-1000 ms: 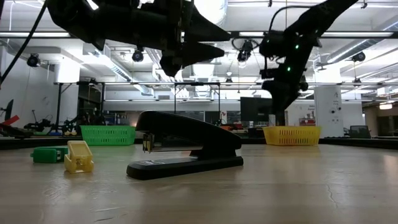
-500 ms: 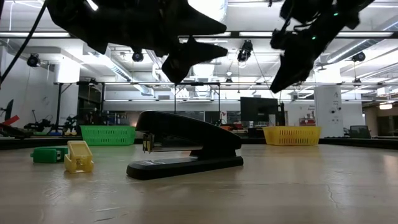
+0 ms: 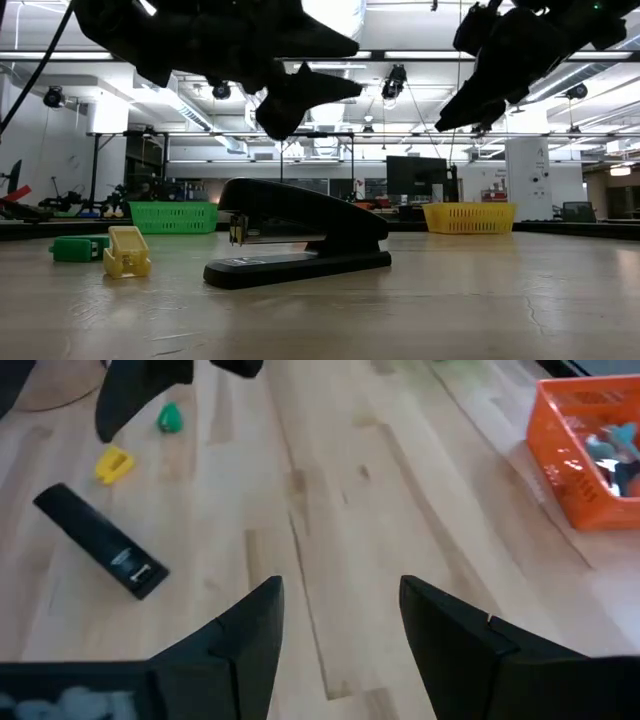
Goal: Pick and place Stapler, Stapler remover, tape
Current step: Put the blue staple remover into the orange bin
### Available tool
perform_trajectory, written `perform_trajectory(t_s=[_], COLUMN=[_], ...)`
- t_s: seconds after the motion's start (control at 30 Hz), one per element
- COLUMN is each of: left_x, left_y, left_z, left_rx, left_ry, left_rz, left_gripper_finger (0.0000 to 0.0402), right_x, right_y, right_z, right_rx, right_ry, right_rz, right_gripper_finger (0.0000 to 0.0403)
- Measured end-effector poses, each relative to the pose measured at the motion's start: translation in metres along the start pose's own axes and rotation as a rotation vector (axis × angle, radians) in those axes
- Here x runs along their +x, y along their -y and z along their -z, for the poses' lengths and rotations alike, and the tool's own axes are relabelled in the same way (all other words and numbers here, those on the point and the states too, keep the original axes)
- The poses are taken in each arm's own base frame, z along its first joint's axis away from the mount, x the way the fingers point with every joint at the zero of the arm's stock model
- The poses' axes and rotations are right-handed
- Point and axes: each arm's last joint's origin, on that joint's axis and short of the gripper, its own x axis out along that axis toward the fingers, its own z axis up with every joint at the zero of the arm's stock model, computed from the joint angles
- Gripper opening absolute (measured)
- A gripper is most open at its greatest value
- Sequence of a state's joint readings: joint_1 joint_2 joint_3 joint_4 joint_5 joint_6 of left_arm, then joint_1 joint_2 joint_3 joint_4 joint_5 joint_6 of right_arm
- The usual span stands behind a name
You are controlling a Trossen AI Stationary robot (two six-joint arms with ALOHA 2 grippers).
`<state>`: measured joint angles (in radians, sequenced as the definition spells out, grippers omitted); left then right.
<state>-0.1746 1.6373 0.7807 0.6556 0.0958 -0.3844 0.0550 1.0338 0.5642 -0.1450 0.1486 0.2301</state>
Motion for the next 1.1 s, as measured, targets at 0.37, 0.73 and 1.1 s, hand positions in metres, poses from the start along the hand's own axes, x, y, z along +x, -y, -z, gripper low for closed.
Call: perform_trajectory(t_s=[0.37,0.73,1.1], left_x=[-0.001,0.002,0.000], left_y=[0.007,0.027,0.051], left_z=[0.016,0.022,0.002], left_rx=[-0.108,-0.453,-0.295], left_ry=[-0.144,-0.165,-0.519], left_rz=[-0.002,-0.084,-0.361], left_gripper_finger=[0.0209,0.0209,0.0209], right_x=[0.007,0.008,0.009], right_y=[-0.001,0.000,0.001], right_z=[0.018,0.021,0.027], right_rx=[0.042,0.020,0.011], right_ry=[-0.003,-0.007,-0.027], right_rz=[-0.014,-0.012,-0.007], right_gripper_finger=[0.0196,0.0196,0.0194])
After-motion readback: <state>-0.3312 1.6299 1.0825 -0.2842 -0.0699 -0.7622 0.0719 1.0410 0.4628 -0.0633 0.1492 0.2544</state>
